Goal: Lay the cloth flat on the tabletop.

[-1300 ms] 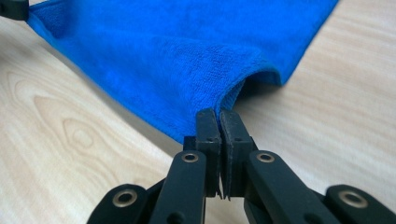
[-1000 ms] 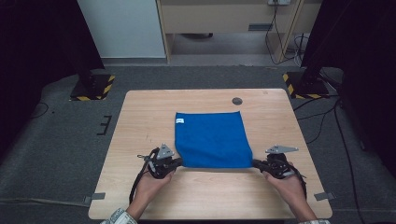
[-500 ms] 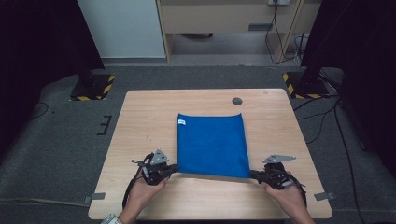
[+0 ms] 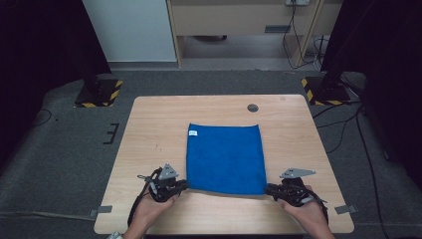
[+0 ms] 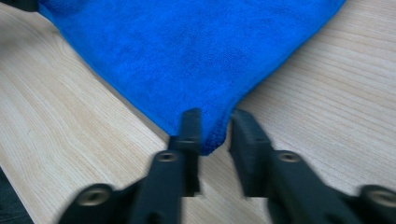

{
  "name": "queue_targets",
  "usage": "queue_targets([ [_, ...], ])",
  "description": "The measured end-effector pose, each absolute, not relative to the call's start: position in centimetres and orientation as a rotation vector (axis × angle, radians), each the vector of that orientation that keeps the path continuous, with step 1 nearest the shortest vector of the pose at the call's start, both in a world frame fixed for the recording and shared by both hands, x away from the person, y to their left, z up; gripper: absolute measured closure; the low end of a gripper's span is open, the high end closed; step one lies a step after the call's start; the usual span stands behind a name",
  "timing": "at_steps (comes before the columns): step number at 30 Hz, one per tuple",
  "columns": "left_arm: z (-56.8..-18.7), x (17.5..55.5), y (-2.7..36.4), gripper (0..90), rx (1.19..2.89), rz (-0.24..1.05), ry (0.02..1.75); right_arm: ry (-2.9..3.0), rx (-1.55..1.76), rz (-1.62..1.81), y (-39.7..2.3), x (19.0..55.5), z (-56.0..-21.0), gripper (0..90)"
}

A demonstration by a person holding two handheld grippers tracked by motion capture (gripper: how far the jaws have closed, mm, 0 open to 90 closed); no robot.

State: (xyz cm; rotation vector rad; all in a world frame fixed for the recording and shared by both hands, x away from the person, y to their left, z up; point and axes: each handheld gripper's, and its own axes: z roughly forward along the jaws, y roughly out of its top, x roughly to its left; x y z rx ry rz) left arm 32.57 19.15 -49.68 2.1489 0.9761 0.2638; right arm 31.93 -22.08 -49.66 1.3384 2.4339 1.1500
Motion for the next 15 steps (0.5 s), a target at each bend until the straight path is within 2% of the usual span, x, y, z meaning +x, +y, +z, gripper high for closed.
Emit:
queue_targets([
  [3, -49.3, 32.3, 19.5, 56.4, 2.129, 0.297, 0.978, 2.409, 1.316, 1.161, -22.3, 31.8, -49.4, 52.1],
  [4, -49.2, 32.3, 19.5, 54.0, 2.124, 0.304, 0.972, 2.404, 1.299, 1.169, -22.2, 31.7, -49.2, 44.7],
  [7, -48.7, 32.7, 19.9, 42.2, 2.094, 0.311, 0.951, 2.394, 1.236, 1.14, -21.9, 31.6, -49.0, 30.1],
  [12, -48.3, 34.6, 20.1, 25.5, 2.088, 0.308, 0.909, 2.381, 1.197, 1.139, -21.2, 32.6, -48.9, 21.2],
  [15, -48.4, 36.2, 20.2, 21.1, 2.093, 0.288, 0.899, 2.382, 1.182, 1.132, -20.5, 33.7, -48.9, 17.1],
])
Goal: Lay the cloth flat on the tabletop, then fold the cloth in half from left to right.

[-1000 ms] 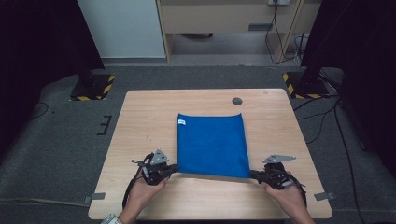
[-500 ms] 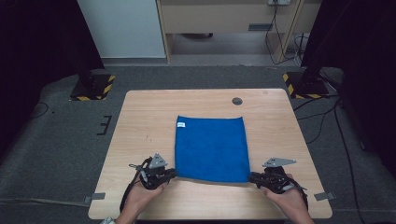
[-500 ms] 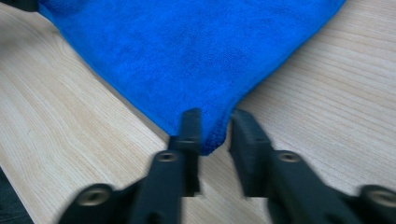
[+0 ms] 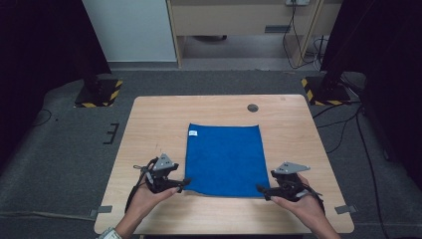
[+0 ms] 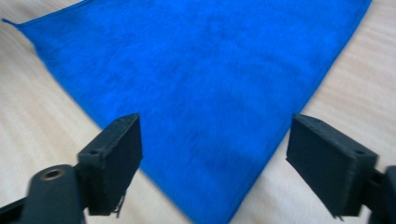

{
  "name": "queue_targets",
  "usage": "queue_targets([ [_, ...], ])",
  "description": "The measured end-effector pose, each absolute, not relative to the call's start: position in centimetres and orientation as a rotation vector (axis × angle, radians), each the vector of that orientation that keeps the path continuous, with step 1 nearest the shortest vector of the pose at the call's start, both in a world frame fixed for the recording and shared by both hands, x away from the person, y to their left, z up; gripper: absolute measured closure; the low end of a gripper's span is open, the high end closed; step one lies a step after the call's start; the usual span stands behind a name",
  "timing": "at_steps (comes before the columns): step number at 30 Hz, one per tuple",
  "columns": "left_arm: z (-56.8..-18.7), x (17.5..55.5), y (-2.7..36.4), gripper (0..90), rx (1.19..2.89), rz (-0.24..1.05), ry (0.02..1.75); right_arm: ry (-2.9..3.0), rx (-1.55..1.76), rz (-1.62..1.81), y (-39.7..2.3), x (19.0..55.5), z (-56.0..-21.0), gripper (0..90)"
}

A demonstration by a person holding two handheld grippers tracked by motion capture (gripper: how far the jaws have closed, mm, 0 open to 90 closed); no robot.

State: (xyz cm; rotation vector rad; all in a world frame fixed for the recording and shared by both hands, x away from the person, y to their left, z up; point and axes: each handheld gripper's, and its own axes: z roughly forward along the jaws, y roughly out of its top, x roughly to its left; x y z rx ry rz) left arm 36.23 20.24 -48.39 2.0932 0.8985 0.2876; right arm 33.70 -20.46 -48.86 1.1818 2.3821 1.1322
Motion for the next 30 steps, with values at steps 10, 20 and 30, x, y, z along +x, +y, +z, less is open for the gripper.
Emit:
queue_targets([
  [10, -48.2, 40.8, 20.1, 10.6, 2.102, 0.28, 0.912, 2.409, 1.159, 1.152, -17.8, 37.1, -49.3, 12.3],
  [20, -47.3, 44.5, 19.6, 9.5, 2.083, 0.297, 0.943, 2.461, 1.08, 1.153, -14.0, 38.7, -49.5, 12.9],
  [30, -47.2, 47.4, 19.0, 8.6, 2.112, 0.31, 0.949, 2.508, 0.979, 1.169, -9.3, 39.1, -49.3, 25.6],
])
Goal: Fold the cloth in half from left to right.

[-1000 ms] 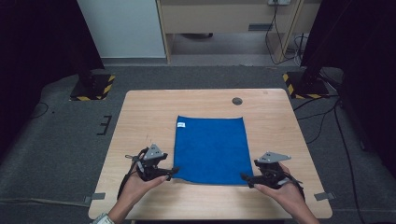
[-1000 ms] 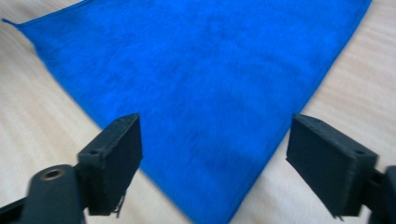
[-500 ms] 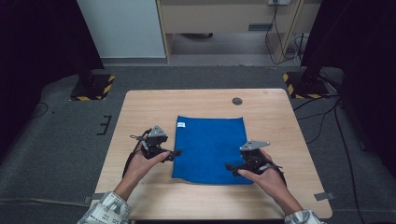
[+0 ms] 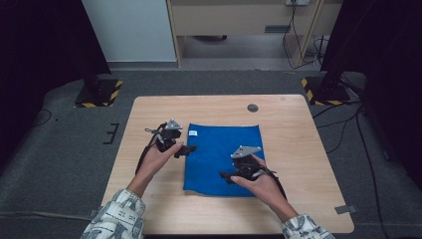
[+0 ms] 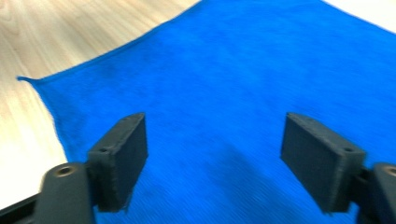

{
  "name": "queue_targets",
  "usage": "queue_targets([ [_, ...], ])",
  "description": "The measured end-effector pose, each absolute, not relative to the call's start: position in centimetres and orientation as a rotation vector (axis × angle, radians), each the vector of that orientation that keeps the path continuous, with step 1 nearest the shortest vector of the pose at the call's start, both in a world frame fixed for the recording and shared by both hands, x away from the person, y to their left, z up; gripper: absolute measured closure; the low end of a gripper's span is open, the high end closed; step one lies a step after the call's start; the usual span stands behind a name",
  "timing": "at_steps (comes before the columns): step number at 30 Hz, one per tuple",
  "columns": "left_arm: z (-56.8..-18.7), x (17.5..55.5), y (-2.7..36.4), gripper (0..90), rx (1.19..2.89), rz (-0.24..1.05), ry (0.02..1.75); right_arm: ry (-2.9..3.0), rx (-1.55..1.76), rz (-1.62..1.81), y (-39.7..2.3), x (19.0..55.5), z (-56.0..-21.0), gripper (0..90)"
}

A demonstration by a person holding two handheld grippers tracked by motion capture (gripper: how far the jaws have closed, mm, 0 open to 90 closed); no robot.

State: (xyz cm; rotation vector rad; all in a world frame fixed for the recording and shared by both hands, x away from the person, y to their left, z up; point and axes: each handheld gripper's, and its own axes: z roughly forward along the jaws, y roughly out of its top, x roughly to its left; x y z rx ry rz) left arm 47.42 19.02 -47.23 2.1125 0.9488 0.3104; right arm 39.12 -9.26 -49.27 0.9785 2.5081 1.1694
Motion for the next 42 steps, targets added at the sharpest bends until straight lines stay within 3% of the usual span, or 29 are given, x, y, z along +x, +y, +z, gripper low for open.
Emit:
queue_targets([
  [15, -46.9, 48.6, 19.7, 7.9, 2.129, 0.371, 0.996, 2.612, 0.798, 1.219, -2.8, 37.1, -49.6, 46.8],
  [28, -46.7, 48.7, 21.1, 7.9, 2.109, 0.403, 1.032, 2.637, 0.709, 1.239, 0.0, 36.2, -49.6, 60.7],
  [37, -46.5, 48.7, 21.4, 8.0, 2.103, 0.409, 1.03, 2.656, 0.69, 1.234, 0.8, 35.8, -49.8, 60.2],
  [42, -46.4, 48.6, 21.5, 7.9, 2.098, 0.407, 1.025, 2.68, 0.679, 1.244, 1.6, 35.5, -50.1, 52.3],
])
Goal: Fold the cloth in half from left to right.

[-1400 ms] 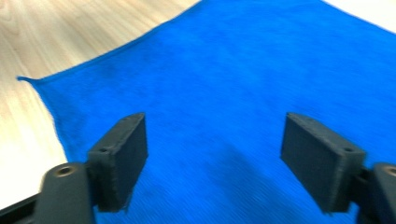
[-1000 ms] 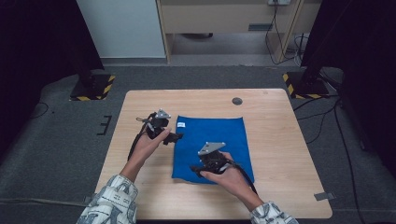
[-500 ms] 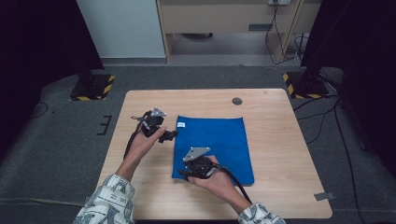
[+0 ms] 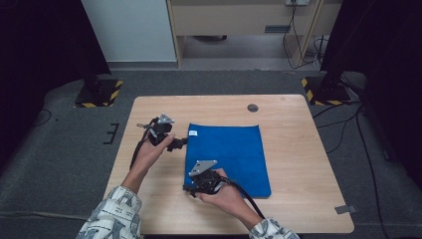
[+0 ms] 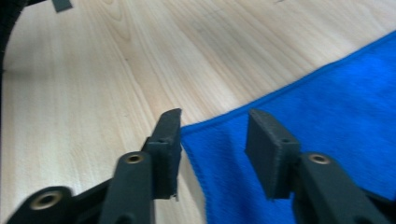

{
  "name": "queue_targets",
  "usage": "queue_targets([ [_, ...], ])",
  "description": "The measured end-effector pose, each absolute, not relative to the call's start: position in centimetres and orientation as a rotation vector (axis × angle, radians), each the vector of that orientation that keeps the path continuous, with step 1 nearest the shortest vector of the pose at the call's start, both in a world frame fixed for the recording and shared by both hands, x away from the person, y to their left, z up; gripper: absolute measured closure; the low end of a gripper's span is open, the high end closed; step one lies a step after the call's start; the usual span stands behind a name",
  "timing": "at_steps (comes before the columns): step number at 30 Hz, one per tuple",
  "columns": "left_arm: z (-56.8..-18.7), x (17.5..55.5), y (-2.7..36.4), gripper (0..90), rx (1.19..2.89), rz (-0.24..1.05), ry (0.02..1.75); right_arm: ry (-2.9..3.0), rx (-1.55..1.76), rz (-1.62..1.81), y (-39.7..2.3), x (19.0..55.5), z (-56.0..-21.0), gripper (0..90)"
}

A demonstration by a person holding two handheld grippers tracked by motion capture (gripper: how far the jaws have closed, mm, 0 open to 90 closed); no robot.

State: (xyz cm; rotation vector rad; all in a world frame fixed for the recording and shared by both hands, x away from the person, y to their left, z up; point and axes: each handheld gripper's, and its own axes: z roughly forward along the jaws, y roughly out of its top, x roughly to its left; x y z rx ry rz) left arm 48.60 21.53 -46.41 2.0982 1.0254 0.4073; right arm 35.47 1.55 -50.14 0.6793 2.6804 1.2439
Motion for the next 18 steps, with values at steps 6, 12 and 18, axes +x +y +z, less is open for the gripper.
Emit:
queue_targets([
  [6, -46.4, 48.6, 21.6, 7.9, 2.089, 0.407, 1.024, 2.687, 0.669, 1.226, 2.4, 35.0, -50.5, 40.3],
  [12, -46.6, 48.8, 21.7, 8.0, 2.078, 0.394, 1.025, 2.691, 0.658, 1.168, 3.0, 34.9, -51.3, 38.4],
  [18, -46.7, 49.1, 22.2, 8.0, 2.051, 0.373, 1.027, 2.693, 0.663, 1.123, 3.4, 34.8, -52.0, 40.2],
])
